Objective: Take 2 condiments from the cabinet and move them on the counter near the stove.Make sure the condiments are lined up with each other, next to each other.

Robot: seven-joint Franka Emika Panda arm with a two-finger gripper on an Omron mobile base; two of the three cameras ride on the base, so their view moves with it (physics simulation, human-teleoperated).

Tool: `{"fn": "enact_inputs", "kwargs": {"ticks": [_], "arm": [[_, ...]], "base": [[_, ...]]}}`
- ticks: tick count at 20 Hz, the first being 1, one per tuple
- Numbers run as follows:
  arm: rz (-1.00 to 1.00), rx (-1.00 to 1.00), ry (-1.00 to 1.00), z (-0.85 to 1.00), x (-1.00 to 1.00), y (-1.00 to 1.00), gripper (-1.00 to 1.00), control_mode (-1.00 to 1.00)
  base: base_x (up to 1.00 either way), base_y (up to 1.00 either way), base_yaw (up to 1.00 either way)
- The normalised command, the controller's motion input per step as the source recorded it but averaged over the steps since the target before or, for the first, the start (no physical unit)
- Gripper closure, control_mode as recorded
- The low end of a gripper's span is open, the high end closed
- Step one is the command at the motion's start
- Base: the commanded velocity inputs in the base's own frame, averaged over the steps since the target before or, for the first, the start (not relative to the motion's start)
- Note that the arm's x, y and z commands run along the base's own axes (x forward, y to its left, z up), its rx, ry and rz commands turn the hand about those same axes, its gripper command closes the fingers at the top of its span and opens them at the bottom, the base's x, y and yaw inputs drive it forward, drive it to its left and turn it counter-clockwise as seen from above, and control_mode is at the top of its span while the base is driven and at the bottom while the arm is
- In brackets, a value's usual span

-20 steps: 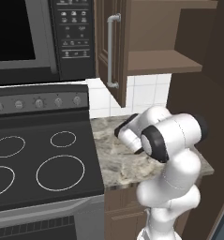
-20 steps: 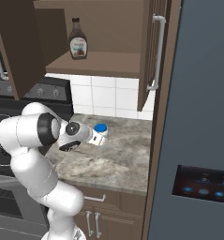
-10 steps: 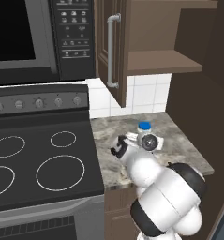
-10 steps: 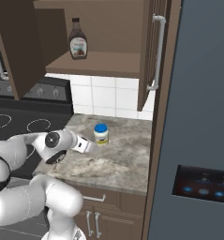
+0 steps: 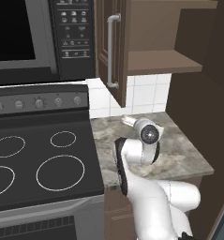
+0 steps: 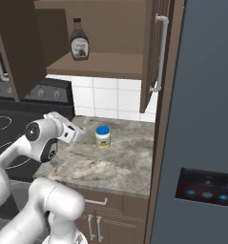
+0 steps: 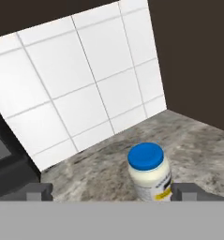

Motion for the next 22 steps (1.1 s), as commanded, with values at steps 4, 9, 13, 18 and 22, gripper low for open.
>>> {"fn": "enact_inputs", "kwargs": {"ticks": [4, 9, 13, 18, 22], "arm": [[0.0, 0.0, 0.14, 1.0, -0.8, -0.61, -1.0, -1.0], [0.0, 0.0, 0.27, 1.0, -0.8, -0.61, -1.0, -1.0], [0.04, 0.0, 0.39, 1.0, -0.54, -0.25, -1.0, -1.0], [0.13, 0.0, 0.46, 1.0, -0.26, 0.0, -1.0, -1.0], [0.17, 0.0, 0.28, 0.97, -0.33, 0.0, -1.0, -1.0]], "base": [[0.0, 0.0, 0.0], [0.0, 0.0, 0.0], [0.0, 0.0, 0.0], [0.0, 0.0, 0.0], [0.0, 0.0, 0.0]]}}
